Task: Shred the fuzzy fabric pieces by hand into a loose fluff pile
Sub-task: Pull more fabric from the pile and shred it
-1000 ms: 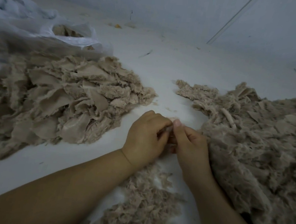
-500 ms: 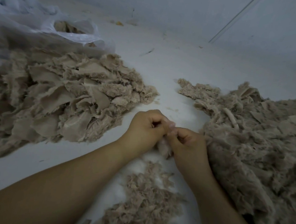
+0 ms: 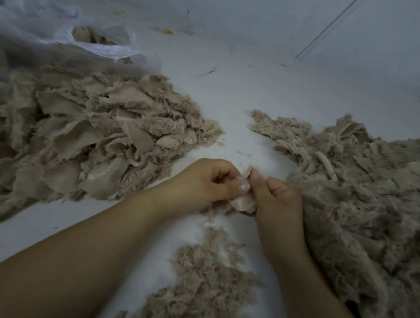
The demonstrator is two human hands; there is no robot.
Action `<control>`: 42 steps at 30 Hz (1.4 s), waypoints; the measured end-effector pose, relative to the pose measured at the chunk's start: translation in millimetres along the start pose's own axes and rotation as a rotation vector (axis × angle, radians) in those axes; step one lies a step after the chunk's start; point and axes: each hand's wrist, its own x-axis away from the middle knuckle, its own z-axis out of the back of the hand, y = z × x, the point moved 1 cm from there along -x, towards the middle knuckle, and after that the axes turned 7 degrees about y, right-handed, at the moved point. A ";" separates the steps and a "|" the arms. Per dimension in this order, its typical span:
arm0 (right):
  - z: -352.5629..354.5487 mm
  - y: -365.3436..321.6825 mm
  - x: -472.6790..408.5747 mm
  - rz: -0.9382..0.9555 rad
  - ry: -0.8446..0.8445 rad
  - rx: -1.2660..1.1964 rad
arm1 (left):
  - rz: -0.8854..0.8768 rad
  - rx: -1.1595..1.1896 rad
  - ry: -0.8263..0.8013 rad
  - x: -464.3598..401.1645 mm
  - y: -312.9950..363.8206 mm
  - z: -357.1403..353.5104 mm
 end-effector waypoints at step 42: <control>1.3 -4.5 0.1 -0.190 0.210 -0.238 | -0.259 -0.339 0.355 -41.5 -1.2 -29.9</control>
